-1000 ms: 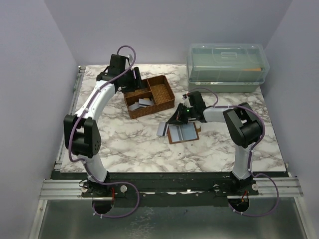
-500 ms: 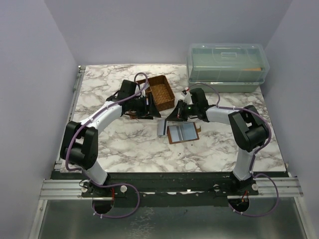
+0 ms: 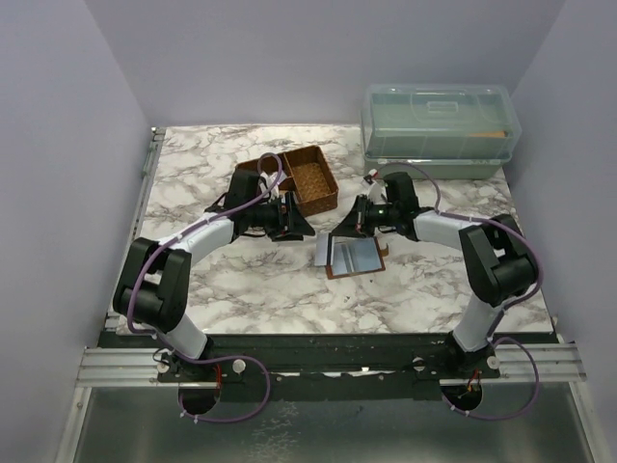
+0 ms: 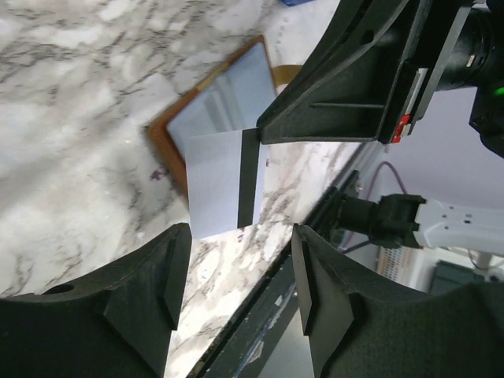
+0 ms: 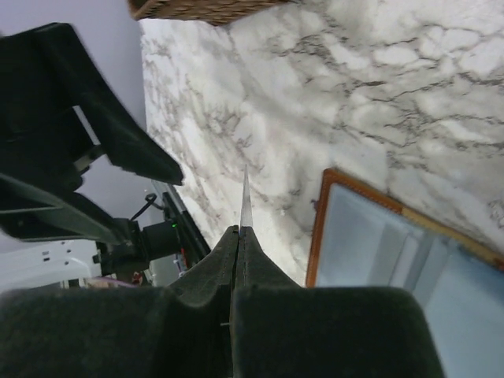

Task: Put the credit cards into the card holder
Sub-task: Pick up the credit card from the storage box.

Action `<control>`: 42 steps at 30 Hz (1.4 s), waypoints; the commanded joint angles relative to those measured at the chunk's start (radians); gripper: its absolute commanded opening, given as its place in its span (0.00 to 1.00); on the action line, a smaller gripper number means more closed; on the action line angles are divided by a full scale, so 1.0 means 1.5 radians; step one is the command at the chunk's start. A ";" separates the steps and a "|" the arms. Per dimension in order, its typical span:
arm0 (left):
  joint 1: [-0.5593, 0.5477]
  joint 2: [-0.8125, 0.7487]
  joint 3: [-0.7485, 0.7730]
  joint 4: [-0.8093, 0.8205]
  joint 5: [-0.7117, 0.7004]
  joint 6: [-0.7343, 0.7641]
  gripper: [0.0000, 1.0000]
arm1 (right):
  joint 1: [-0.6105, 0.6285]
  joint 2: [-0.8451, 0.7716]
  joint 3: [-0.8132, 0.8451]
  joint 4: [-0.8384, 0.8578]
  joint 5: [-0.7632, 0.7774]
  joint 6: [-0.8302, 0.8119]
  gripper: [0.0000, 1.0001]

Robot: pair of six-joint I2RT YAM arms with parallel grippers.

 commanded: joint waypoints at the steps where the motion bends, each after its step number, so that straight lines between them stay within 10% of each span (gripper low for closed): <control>1: 0.002 -0.011 -0.034 0.159 0.111 -0.050 0.60 | -0.017 -0.072 -0.002 -0.055 -0.042 -0.036 0.00; 19: -0.041 -0.035 -0.101 0.435 0.266 -0.198 0.59 | -0.030 -0.211 0.050 -0.094 -0.117 0.002 0.00; 31: -0.046 0.003 -0.131 0.623 0.247 -0.325 0.00 | -0.029 -0.242 0.021 -0.095 -0.081 0.009 0.00; 38: -0.056 0.015 -0.117 0.624 0.207 -0.322 0.00 | -0.041 -0.293 -0.038 -0.146 -0.005 -0.023 0.52; 42: -0.085 0.031 -0.095 0.624 0.146 -0.327 0.00 | -0.041 -0.349 -0.090 -0.149 0.026 -0.015 0.63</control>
